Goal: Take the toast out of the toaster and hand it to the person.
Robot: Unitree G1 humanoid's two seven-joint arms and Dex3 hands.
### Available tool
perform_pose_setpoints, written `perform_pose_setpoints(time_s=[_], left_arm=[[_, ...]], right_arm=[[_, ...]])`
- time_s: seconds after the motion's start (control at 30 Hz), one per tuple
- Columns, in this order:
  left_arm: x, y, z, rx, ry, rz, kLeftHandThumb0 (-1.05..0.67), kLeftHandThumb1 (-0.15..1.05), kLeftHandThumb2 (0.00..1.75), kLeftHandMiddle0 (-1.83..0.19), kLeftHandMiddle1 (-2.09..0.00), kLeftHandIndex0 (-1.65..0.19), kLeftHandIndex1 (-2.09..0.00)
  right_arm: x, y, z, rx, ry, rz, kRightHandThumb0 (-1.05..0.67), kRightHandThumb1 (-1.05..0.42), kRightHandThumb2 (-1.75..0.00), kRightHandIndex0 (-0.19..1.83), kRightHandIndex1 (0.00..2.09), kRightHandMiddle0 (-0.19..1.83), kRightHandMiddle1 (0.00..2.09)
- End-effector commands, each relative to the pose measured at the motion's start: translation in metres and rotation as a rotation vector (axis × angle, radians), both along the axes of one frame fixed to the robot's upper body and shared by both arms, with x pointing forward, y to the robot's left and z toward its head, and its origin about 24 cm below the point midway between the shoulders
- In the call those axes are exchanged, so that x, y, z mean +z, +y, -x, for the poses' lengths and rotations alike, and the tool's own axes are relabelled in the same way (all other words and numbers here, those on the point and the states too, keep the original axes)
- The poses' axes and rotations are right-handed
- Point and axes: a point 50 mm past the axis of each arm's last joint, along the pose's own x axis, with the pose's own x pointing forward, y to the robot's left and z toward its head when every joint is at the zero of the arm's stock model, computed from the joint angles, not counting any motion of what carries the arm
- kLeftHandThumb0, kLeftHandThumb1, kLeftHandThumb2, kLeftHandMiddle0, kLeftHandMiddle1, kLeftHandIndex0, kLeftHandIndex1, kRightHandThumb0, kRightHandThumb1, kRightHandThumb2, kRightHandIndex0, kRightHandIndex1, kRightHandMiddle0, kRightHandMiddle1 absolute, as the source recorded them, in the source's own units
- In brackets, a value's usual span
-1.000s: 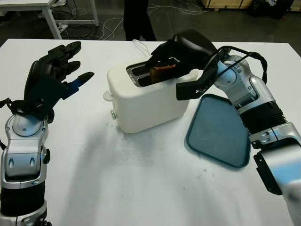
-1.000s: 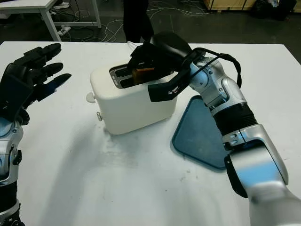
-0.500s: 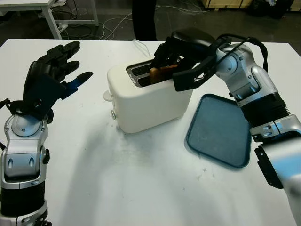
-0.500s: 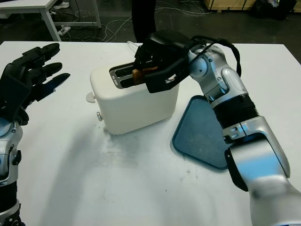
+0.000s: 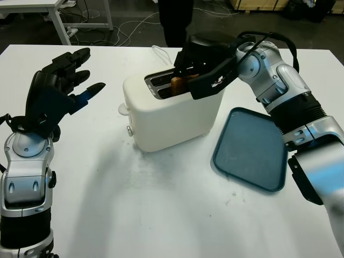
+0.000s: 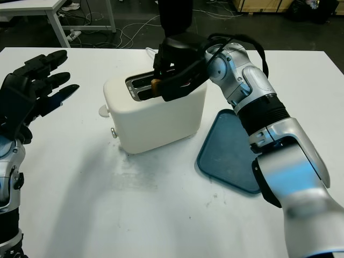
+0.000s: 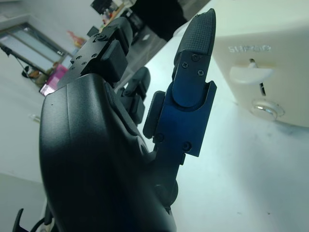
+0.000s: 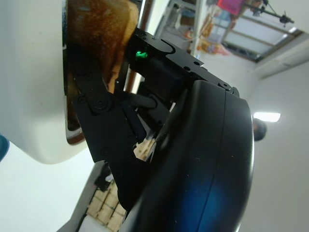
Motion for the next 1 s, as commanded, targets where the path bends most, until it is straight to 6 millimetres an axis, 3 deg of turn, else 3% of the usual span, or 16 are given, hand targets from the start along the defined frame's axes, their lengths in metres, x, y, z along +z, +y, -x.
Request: perform_pose_setpoints(time_s=[0.0,0.07,0.1,0.13,0.17,0.2,0.23,0.33,0.6,0.97], left_arm=[[-0.001,0.001,0.001,-0.003,0.000,0.007,-0.65,0.92,0.09,-0.44,-0.23,-0.48,0.00],[-0.002,0.001,0.001,-0.002,-0.001,0.000,-0.64,0.92,0.09,-0.44,-0.23,-0.48,0.00],[-0.002,0.001,0.001,-0.001,-0.003,-0.001,-0.65,0.92,0.10,-0.44,-0.23,-0.48,0.00],[-0.002,0.001,0.001,-0.001,-0.003,-0.002,-0.65,0.92,0.10,-0.44,-0.23,-0.48,0.00],[-0.002,0.001,0.001,-0.001,-0.003,-0.001,-0.65,0.92,0.10,-0.44,-0.23,-0.49,0.00],[-0.002,0.001,0.001,-0.001,-0.002,-0.001,-0.65,0.92,0.10,-0.44,-0.23,-0.49,0.00],[-0.001,0.001,0.001,-0.001,-0.001,-0.001,-0.65,0.92,0.10,-0.44,-0.23,-0.49,0.00],[-0.001,0.000,0.001,0.000,0.000,-0.008,-0.65,0.92,0.10,-0.45,-0.23,-0.49,0.00],[-0.001,-0.001,0.001,-0.004,-0.003,-0.006,-0.65,0.92,0.10,-0.45,-0.23,-0.49,0.00],[0.000,0.000,0.001,0.003,-0.001,-0.022,-0.65,0.92,0.11,-0.45,-0.23,-0.49,0.00]], right_arm=[[-0.026,-0.002,0.003,0.033,0.034,0.098,-0.58,-0.81,-0.02,1.03,1.27,1.32,0.12],[-0.029,-0.003,0.004,0.064,-0.008,0.107,-0.61,-0.84,-0.02,1.05,1.31,1.35,0.16],[-0.030,-0.003,0.005,0.075,-0.033,0.104,-0.60,-0.89,-0.02,1.06,1.43,1.24,0.51],[-0.030,-0.004,0.005,0.083,-0.053,0.100,-0.58,-0.90,-0.10,1.05,1.59,1.06,1.03],[-0.031,-0.004,0.006,0.092,-0.081,0.096,-0.56,-0.91,-0.16,1.06,1.66,0.94,1.37],[-0.031,-0.005,0.006,0.102,-0.108,0.083,-0.54,-0.92,-0.25,1.08,1.71,0.88,1.59],[-0.030,-0.006,0.006,0.111,-0.131,0.068,-0.53,-0.92,-0.29,1.09,1.73,0.86,1.67],[-0.023,-0.007,0.006,0.126,-0.209,0.013,-0.52,-0.92,-0.37,1.11,1.74,0.83,1.74],[0.004,-0.010,0.007,0.145,-0.376,-0.189,-0.49,-0.92,-0.37,1.13,1.75,0.82,1.75],[0.055,-0.021,0.001,0.056,-0.443,-0.339,-0.53,-0.92,-0.44,1.08,1.75,0.79,1.75]])
